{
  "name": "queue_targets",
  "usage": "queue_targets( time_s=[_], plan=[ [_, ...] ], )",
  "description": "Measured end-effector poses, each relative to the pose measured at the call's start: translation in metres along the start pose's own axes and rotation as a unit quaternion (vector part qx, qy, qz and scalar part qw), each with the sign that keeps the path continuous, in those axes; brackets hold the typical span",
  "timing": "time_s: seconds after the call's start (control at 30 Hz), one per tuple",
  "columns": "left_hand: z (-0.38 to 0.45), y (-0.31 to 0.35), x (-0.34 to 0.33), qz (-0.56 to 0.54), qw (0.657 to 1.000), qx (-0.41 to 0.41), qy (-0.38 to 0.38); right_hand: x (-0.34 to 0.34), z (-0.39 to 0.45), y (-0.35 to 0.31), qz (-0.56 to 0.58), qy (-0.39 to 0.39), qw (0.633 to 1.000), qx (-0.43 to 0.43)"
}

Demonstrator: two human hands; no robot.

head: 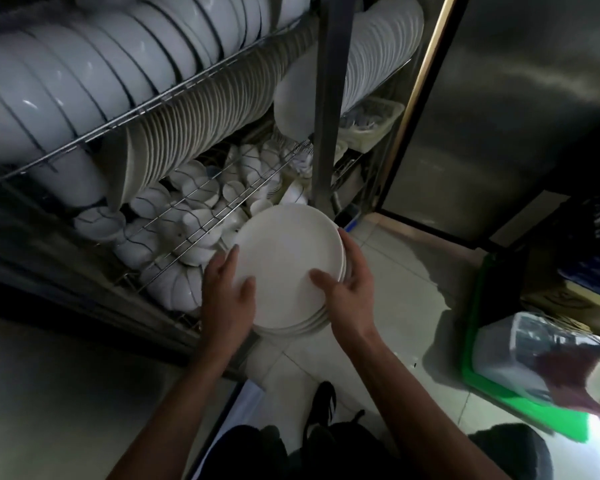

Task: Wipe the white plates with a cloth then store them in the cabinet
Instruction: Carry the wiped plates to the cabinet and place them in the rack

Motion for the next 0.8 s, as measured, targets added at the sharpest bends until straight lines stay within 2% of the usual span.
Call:
queue_targets(
  time_s=[0.1,0.2,0.43,0.6,0.8],
  plan=[
    [0.007,0.035,-0.022,0.140,0.986,-0.093,-0.013,-0.003,0.029,-0.001,0.010,0.003,1.000,-0.013],
    [0.015,0.048,-0.038,0.189,0.976,-0.107,-0.030,-0.006,0.051,0.001,0.027,0.017,0.999,-0.029],
    [0.066,0.049,-0.046,0.222,0.969,-0.106,-0.030,-0.031,0.098,-0.009,0.022,0.013,0.999,-0.040],
    [0.101,0.059,-0.037,0.166,0.977,-0.130,-0.021,-0.059,0.126,-0.031,-0.009,0.000,1.000,-0.019],
    [0.144,0.063,-0.035,0.160,0.979,-0.124,-0.039,-0.090,0.164,-0.054,-0.020,-0.008,1.000,0.023]
  ],
)
Point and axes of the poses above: each hand's wrist, its own z-axis towards the middle knuckle, its own x-axis out of the back of the hand, y = z × x, the point moved 7 cm from there along z, towards the middle knuckle, and after that the axes turned 7 degrees about -z, right-handed, at the moved point
